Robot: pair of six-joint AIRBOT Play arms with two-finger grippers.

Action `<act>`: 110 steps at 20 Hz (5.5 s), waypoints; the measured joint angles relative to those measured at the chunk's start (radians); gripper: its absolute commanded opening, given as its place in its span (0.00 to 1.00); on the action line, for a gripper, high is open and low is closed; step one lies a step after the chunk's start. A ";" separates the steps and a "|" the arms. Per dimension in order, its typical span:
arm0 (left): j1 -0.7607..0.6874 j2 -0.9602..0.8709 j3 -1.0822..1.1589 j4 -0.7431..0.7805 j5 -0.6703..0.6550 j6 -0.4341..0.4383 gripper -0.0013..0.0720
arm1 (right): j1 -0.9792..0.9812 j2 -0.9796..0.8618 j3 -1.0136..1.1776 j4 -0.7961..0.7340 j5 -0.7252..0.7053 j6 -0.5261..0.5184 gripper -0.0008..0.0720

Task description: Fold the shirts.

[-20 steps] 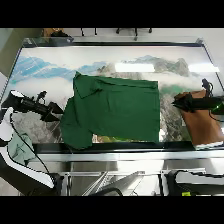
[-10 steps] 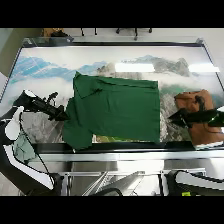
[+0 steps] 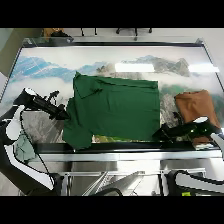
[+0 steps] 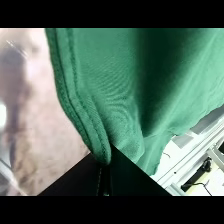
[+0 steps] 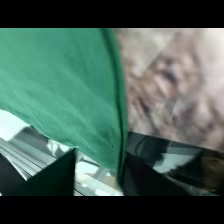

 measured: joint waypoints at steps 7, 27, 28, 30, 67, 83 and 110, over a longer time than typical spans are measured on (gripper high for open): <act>0.012 0.188 0.006 -0.066 -0.012 0.001 0.03 | 0.070 0.116 0.155 0.118 -0.047 -0.055 0.03; 0.401 1.025 0.491 -0.486 0.232 -0.088 0.03 | 0.017 0.244 1.385 0.283 -0.018 -0.082 0.03; 0.342 0.982 0.446 -0.471 0.214 -0.084 0.03 | 0.021 0.208 1.353 0.279 0.000 -0.071 0.03; 0.206 0.882 0.348 -0.395 0.205 -0.067 0.03 | 0.043 0.127 1.252 0.269 0.014 -0.064 0.03; -0.167 -0.095 0.428 0.370 0.298 -0.257 0.92 | 0.218 -0.652 1.207 -0.172 -0.026 -0.022 0.39; -0.036 0.449 -0.143 0.360 -0.001 -0.384 0.92 | -0.017 -0.245 0.919 -0.222 0.198 0.045 0.42; 0.051 0.750 -0.806 -0.089 0.342 -0.091 0.03 | -0.120 -0.016 0.173 -0.149 0.078 0.087 0.68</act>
